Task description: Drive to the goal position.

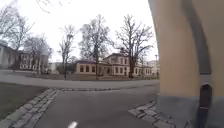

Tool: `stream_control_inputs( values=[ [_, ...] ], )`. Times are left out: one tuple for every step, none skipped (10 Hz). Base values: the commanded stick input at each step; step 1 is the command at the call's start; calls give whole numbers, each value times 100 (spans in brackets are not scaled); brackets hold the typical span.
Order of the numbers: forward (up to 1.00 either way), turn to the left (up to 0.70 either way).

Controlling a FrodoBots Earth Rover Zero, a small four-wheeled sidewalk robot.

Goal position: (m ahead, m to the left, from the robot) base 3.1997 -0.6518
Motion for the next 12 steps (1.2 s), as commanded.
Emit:
stream_control_inputs(
  values=[
    [-70,0],
    [-70,0],
    [-70,0],
    [-70,0],
    [-70,0],
    [-70,0],
    [-70,0],
    [-70,0],
    [-70,0],
    [-70,0],
    [-5,0],
    [0,0]
  ],
)
